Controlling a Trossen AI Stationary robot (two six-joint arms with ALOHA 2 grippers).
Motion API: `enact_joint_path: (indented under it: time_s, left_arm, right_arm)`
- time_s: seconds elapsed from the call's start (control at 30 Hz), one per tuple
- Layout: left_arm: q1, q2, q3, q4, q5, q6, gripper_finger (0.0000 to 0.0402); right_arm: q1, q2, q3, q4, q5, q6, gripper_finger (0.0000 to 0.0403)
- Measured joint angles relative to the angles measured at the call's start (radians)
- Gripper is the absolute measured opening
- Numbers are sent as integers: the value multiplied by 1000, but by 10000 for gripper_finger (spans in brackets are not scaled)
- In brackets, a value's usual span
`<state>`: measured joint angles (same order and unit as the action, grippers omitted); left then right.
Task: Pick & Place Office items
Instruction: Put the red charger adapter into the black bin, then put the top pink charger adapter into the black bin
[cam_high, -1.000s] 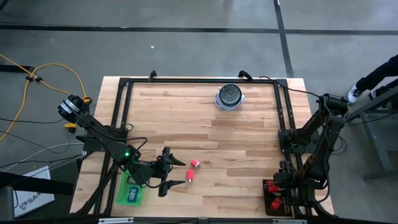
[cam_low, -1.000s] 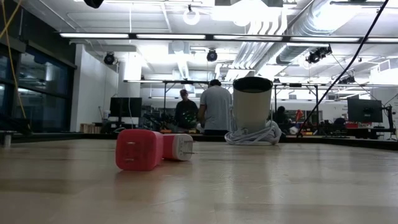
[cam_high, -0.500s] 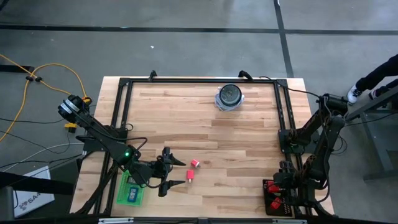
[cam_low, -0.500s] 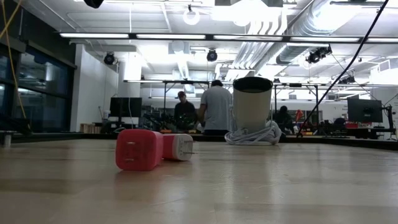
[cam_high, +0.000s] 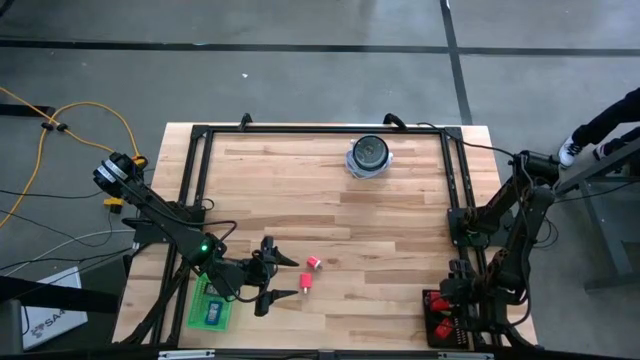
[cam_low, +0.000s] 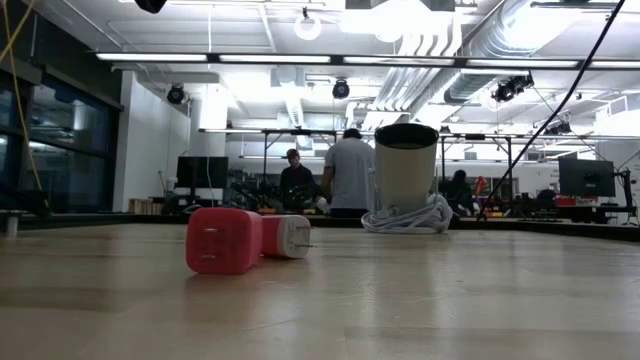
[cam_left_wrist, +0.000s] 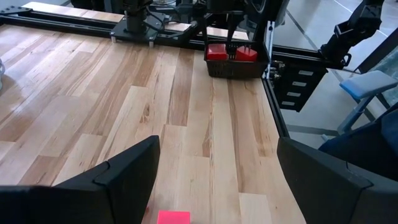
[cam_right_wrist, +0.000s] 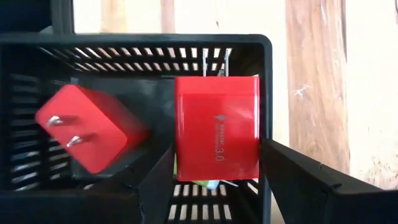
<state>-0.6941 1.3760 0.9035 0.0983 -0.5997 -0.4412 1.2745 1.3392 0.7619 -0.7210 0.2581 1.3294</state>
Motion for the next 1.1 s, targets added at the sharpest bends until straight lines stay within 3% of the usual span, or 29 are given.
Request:
enact_joint_path:
  time_s: [0.5, 0.73, 1.1]
  left_arm:
    - [0, 0, 0, 0, 0, 0, 317]
    - [0, 0, 0, 0, 0, 0, 317]
    - [0, 0, 0, 0, 0, 0, 317]
  right_arm:
    - [-61, 0, 33, -32, -7, -104, 229]
    - [-84, -6, 33, -31, -69, -104, 229]
    - [-123, -126, 34, -23, -64, -143, 229]
